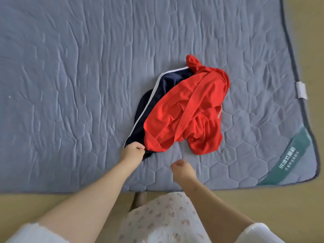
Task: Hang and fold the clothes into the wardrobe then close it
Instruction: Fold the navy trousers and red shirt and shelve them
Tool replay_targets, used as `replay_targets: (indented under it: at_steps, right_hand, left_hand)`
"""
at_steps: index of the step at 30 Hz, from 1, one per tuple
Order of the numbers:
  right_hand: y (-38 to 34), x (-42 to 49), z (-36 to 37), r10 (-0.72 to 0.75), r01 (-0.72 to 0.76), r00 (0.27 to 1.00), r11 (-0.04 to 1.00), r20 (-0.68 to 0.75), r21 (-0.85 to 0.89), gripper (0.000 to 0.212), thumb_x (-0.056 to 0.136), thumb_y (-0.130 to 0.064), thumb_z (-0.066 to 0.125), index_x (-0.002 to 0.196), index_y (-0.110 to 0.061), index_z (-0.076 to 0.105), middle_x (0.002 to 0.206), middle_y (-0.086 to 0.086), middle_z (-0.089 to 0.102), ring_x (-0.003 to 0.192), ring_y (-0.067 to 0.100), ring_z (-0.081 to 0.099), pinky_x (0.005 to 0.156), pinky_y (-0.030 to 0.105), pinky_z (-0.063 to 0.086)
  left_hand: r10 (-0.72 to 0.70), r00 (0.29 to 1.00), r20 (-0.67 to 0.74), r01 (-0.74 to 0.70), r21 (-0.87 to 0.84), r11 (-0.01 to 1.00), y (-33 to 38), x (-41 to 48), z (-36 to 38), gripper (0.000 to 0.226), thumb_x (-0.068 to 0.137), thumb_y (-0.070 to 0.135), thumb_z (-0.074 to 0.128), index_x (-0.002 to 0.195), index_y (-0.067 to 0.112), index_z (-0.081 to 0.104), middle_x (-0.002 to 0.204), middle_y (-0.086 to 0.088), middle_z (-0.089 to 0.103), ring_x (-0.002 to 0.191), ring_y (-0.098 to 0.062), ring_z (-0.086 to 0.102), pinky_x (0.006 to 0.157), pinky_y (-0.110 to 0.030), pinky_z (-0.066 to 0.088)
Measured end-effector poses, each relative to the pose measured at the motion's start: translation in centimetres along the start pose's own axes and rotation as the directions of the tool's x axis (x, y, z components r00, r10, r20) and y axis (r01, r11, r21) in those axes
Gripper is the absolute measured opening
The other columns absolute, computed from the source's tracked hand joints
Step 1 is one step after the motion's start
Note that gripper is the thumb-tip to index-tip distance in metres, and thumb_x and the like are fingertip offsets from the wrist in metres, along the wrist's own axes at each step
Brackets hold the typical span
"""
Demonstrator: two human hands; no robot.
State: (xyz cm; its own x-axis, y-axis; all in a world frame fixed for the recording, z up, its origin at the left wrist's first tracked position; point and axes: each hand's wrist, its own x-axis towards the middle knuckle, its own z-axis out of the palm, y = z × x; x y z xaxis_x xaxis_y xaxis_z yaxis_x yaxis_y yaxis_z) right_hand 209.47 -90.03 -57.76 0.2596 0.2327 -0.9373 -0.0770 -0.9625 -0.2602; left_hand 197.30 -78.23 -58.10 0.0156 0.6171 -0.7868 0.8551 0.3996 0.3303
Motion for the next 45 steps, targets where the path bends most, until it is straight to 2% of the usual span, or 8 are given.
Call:
replay_targets:
  at_steps: [4,8,13,20,31,35,40,45]
  right_hand:
    - [1.5,4.2,2.4,0.070,-0.073,0.995,0.997,0.068,0.036,0.013,0.089,-0.014,0.043,0.078,-0.015,0.049,0.083,0.006,0.054,0.077,0.024,0.054,0.059,0.025,0.039]
    - [2.0,7.3,3.9,0.097,-0.104,0.994,0.979,0.048,0.174,0.020,0.087,-0.018,0.047,0.106,-0.016,0.050,0.086,0.005,0.056,0.080,0.024,0.055,0.061,0.027,0.039]
    - [1.9,9.6,5.2,0.057,-0.053,0.998,0.968,-0.011,0.246,0.049,0.087,-0.021,0.050,0.134,-0.022,0.035,0.093,0.004,0.054,0.078,0.023,0.053,0.071,0.032,0.040]
    - [0.6,6.6,6.7,0.062,-0.095,0.995,0.872,0.084,0.479,0.046,0.089,-0.023,0.057,0.130,-0.025,0.036,0.090,-0.002,0.056,0.070,0.014,0.056,0.063,0.026,0.045]
    - [-7.6,-5.6,4.9,-0.180,0.047,0.970,0.800,0.164,0.598,0.038,0.089,-0.016,0.056,0.120,-0.034,0.042,0.087,-0.005,0.062,0.077,0.016,0.060,0.066,0.028,0.046]
    - [-10.2,-12.4,3.4,-0.275,0.128,0.944,0.818,0.185,0.561,0.028,0.088,-0.011,0.051,0.109,-0.028,0.052,0.084,0.000,0.059,0.069,0.015,0.053,0.065,0.027,0.042]
    - [-11.9,-18.8,2.1,-0.245,-0.002,0.943,0.668,0.223,0.744,0.026,0.091,-0.043,0.051,0.099,-0.019,0.058,0.100,0.006,0.063,0.079,0.023,0.061,0.063,0.031,0.048]
    - [-12.2,-21.8,0.3,-0.289,0.128,0.951,0.689,0.109,0.714,0.004,0.090,-0.013,0.054,0.094,-0.014,0.054,0.083,0.011,0.059,0.062,0.021,0.059,0.050,0.026,0.049]
  left_hand:
    - [-0.106,0.993,-0.059,0.097,-0.145,0.985,-2.9,2.8,2.3,0.022,0.089,0.009,0.045,0.090,0.022,0.062,0.110,-0.008,0.063,0.089,-0.022,0.055,0.075,-0.032,0.045]
    - [-0.027,0.962,-0.273,0.059,0.112,0.992,-5.5,5.7,3.8,0.055,0.082,0.018,0.059,0.134,0.022,0.042,0.139,-0.001,0.037,0.116,-0.025,0.046,0.095,-0.041,0.043]
    - [-0.068,0.996,-0.066,0.064,-0.058,0.996,-6.8,8.5,4.5,0.094,0.077,0.018,0.073,0.147,0.025,0.012,0.145,-0.001,0.030,0.127,-0.026,0.042,0.101,-0.038,0.039]
    - [0.012,0.990,0.140,0.026,-0.261,0.965,-7.1,6.9,1.0,0.008,0.091,0.021,0.058,0.094,0.015,0.059,0.091,0.000,0.062,0.082,-0.015,0.056,0.069,-0.024,0.041]
    - [0.182,0.973,-0.141,-0.230,-0.581,0.780,-3.4,-3.5,-12.9,0.012,0.081,0.014,0.066,0.083,0.026,0.064,0.067,0.015,0.070,0.062,-0.002,0.065,0.053,-0.017,0.048]
    - [0.296,0.951,-0.091,-0.295,-0.555,0.778,-0.2,-8.7,-16.1,0.014,0.081,0.006,0.065,0.080,0.017,0.058,0.040,0.011,0.050,0.037,-0.003,0.045,0.040,-0.014,0.036]
    - [0.454,0.889,0.064,-0.374,-0.474,0.797,2.2,-14.5,-17.8,0.016,0.083,0.002,0.064,0.091,0.015,0.059,0.056,0.007,0.055,0.046,-0.005,0.047,0.045,-0.016,0.038]
    - [0.622,0.769,0.151,-0.561,-0.306,0.769,3.8,-18.9,-15.9,0.016,0.080,0.000,0.067,0.093,0.008,0.062,0.088,-0.006,0.066,0.079,-0.012,0.060,0.076,-0.021,0.049]
